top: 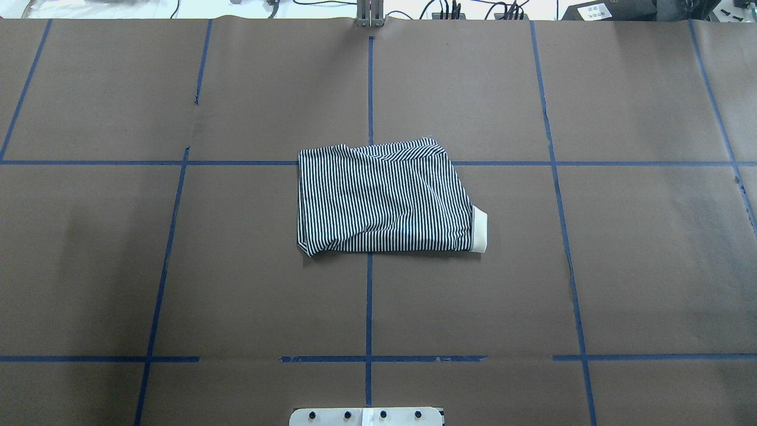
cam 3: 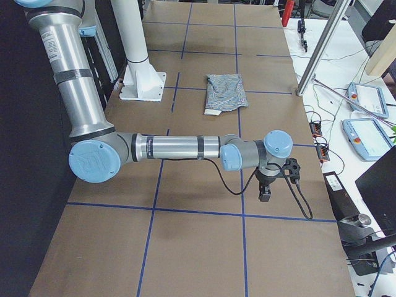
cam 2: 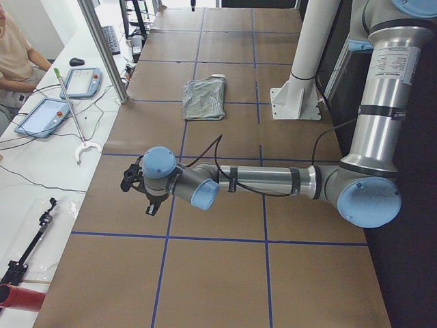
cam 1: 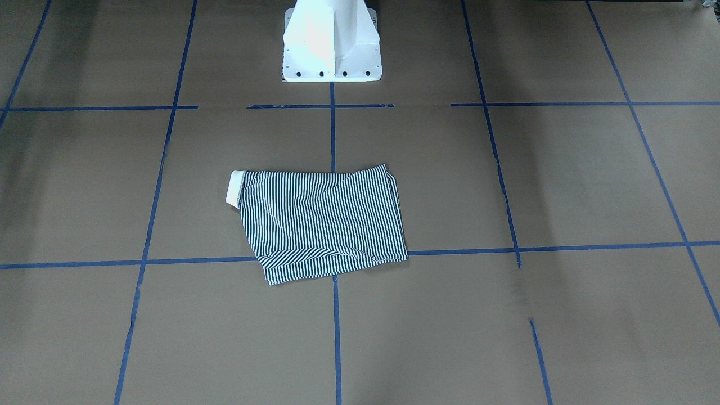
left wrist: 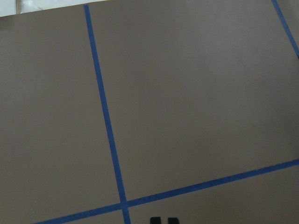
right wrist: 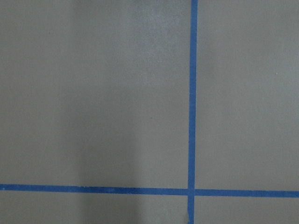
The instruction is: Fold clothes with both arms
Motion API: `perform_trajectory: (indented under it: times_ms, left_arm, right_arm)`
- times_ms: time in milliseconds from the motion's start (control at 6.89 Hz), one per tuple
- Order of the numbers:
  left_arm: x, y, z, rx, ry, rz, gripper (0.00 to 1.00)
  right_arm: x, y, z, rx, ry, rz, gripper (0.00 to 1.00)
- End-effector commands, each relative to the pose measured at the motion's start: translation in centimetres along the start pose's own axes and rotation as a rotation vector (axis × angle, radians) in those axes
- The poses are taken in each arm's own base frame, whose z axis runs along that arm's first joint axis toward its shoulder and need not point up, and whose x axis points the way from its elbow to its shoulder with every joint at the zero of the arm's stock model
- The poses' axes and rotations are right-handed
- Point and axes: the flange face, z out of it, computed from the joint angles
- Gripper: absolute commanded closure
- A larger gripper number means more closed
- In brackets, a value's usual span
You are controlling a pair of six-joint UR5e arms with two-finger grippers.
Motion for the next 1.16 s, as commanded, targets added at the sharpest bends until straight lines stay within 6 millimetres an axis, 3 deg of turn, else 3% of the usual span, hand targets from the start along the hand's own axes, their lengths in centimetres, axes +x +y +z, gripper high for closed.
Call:
perform_trajectory:
  times_ms: [0,290,581,871,1016]
  left_arm:
    - [2.5,1.9,-3.5,-0.114,-0.045,-0.065,0.01]
    - [1.9,5.3,-2.8,-0.125,-0.069,-0.069,0.0]
    - [3.2,9.3,-4.1,-0.101,-0.083,-0.043,0.0]
    - [3.8,9.0,-2.5,-0.145,-0.12,-0.021,0.0]
    - [4.6,9.0,-3.2,-0.148,-0.117,-0.022,0.0]
  right_arm:
    - [0.9,0.7,0.7,-0.012,0.047,-0.013,0.0]
    - [0.3,1.8,0.7,-0.006,0.045,-0.03,0.0]
    - [-0.1,2.0,1.1,-0.01,0.029,-0.037,0.0]
    - [-2.7,2.3,-1.5,-0.021,0.018,-0.022,0.0]
    - [-4.3,3.4,-3.3,-0.04,0.022,-0.003,0.0]
